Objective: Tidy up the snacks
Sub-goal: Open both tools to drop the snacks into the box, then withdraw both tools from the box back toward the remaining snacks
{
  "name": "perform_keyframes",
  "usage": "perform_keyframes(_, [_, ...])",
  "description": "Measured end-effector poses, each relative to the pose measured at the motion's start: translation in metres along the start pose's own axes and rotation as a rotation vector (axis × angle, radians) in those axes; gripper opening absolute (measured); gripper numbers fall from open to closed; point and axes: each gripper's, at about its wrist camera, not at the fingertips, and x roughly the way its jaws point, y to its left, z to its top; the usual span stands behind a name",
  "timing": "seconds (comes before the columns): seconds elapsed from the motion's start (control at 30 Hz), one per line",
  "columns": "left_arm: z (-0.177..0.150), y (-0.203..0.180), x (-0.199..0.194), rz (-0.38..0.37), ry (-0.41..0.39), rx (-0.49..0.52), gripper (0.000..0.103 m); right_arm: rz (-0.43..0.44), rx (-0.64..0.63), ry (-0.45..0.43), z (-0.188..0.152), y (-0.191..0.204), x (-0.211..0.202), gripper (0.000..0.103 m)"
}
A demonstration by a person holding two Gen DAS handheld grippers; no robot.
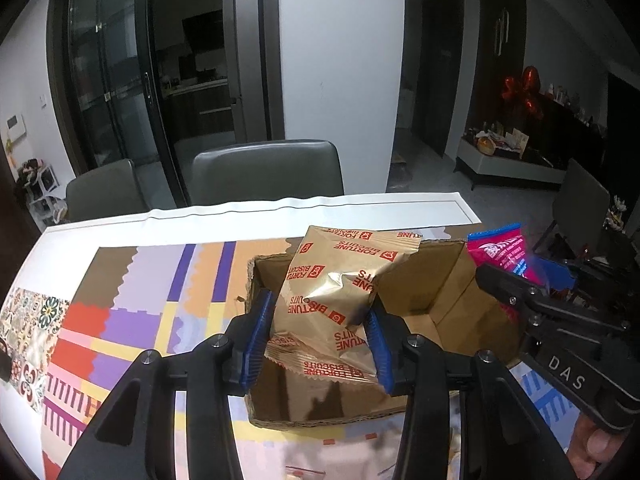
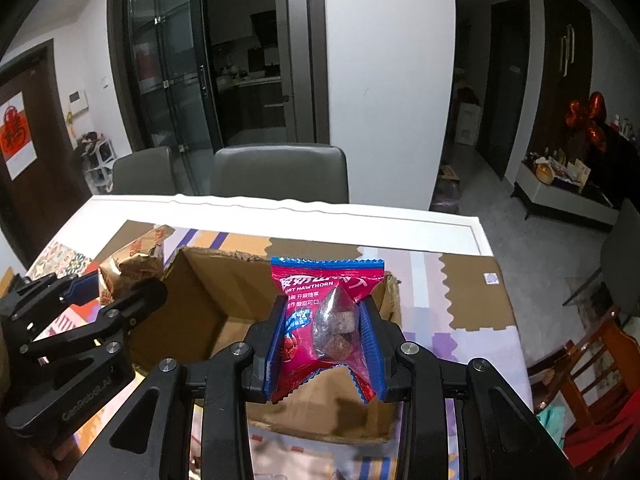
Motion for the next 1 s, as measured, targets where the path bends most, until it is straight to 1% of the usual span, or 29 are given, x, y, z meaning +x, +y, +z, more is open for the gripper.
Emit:
perform_keyframes(0.03, [-0.001, 0.000, -0.001, 0.008, -0.003, 0.004, 0.055, 0.003, -0.001, 0.003, 0.000, 0.000, 0.001, 0.036])
perform_keyframes(0.07, [-0.001, 0.000, -0.002, 0.018, -0.007, 0.006, 0.065, 0.007, -0.006, 0.002, -0.001, 0.000, 0.001, 0.038])
perform_keyframes(0.1, [0.000, 0.001, -0.001, 0.025, -0.010, 0.005, 0.068, 0.003, -0.011, 0.005, -0.001, 0.002, 0.001, 0.041])
perform_keyframes(0.17, [-0.001, 0.002, -0.003, 0.036, -0.012, 0.002, 0.070, -0.017, -0.021, 0.012, 0.001, 0.003, 0.003, 0.067])
perform_keyframes(0.23, [-0.001, 0.003, -0.006, 0.037, -0.014, 0.000, 0.075, -0.034, -0.028, -0.005, 0.000, 0.003, 0.000, 0.073])
perform_keyframes(0.27, [-0.001, 0.004, -0.006, 0.038, -0.016, 0.000, 0.078, -0.044, -0.033, -0.012, 0.000, 0.003, -0.002, 0.073])
perform_keyframes(0.37, [0.000, 0.007, -0.011, 0.051, -0.027, -0.011, 0.084, -0.064, -0.030, -0.021, 0.001, 0.003, -0.005, 0.076])
perform_keyframes(0.63, [0.001, 0.009, -0.023, 0.068, -0.049, -0.005, 0.086, -0.086, -0.020, -0.052, 0.004, 0.000, -0.021, 0.076])
perform_keyframes(0.73, [-0.001, 0.009, -0.027, 0.060, -0.046, -0.007, 0.086, -0.101, -0.025, -0.073, 0.005, 0.001, -0.029, 0.076])
perform_keyframes(0.83, [-0.002, 0.011, -0.033, 0.065, -0.049, -0.012, 0.086, -0.120, -0.038, -0.093, 0.003, 0.004, -0.037, 0.076])
perform_keyframes(1.0, [-0.005, 0.010, -0.044, 0.081, -0.056, -0.008, 0.086, -0.128, -0.030, -0.101, -0.003, 0.004, -0.048, 0.076])
